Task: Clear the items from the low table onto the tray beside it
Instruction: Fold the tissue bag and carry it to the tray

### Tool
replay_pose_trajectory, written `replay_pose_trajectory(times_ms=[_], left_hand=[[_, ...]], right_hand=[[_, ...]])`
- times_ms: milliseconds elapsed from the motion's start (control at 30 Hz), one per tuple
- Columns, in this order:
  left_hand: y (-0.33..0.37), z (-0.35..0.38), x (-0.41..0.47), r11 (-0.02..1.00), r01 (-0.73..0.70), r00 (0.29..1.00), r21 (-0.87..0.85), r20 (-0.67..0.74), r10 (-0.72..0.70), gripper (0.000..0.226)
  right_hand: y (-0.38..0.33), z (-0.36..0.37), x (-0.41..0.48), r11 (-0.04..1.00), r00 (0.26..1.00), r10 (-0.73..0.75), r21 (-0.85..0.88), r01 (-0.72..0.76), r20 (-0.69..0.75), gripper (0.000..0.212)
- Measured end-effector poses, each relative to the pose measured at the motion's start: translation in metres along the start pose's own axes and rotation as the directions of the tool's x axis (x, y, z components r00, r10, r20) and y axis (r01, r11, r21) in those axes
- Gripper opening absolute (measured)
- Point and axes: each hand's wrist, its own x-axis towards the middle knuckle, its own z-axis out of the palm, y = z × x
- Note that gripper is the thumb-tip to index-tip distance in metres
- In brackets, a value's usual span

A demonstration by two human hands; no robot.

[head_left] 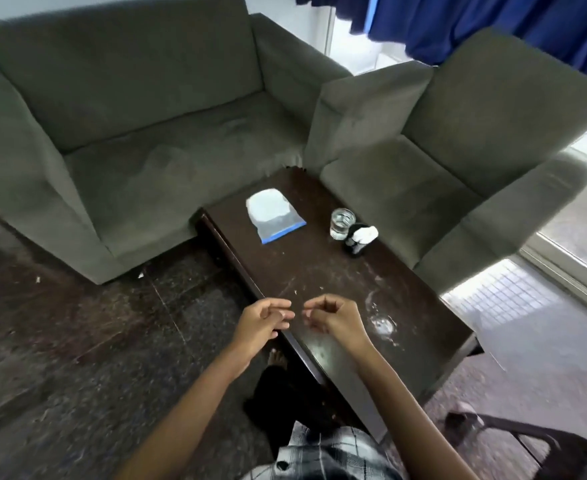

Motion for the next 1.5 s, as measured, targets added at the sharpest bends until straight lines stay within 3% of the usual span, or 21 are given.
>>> replay_pose_trajectory(times_ms=[300, 533, 733, 1000, 1200, 1367, 1500], left_hand=[[0.094, -0.063, 0.146, 0.999, 0.050, 0.997, 0.015, -0.054, -0.049, 0.020], [0.138, -0.094, 0.222, 0.997, 0.072, 0.997, 0.030, -0.042, -0.071, 0.018], [0.151, -0.129, 0.285, 0.988, 0.119, 0.993, 0.093, 0.009, -0.121, 0.019], [0.173, -0.186, 0.388, 0.962, 0.079, 0.982, 0.263, 0.148, -0.121, 0.021], [0.176, -0.214, 0.448, 0.931, 0.031, 0.958, 0.363, 0.256, -0.131, 0.022], [0.182, -0.233, 0.472, 0.905, -0.012, 0.935, 0.426, 0.325, -0.140, 0.023], [0.200, -0.241, 0.471, 0.901, -0.027, 0.925, 0.434, 0.352, -0.142, 0.023]], right_hand=[[-0.062, 0.045, 0.173, 0.995, 0.994, 0.103, 0.010, -0.103, 0.025, 0.023], [-0.068, 0.066, 0.282, 0.962, 0.960, 0.274, 0.026, -0.272, -0.057, 0.024], [-0.040, 0.084, 0.362, 0.853, 0.827, 0.518, 0.202, -0.481, -0.220, 0.022], [0.026, 0.105, 0.463, 0.767, 0.621, 0.641, 0.338, -0.545, -0.452, 0.007], [0.109, 0.113, 0.525, 0.718, 0.458, 0.669, 0.352, -0.600, -0.585, 0.049], [0.030, 0.129, 0.500, 0.656, 0.441, 0.755, 0.526, -0.542, -0.486, 0.012], [0.003, 0.129, 0.491, 0.759, 0.451, 0.640, 0.419, -0.498, -0.622, 0.024]])
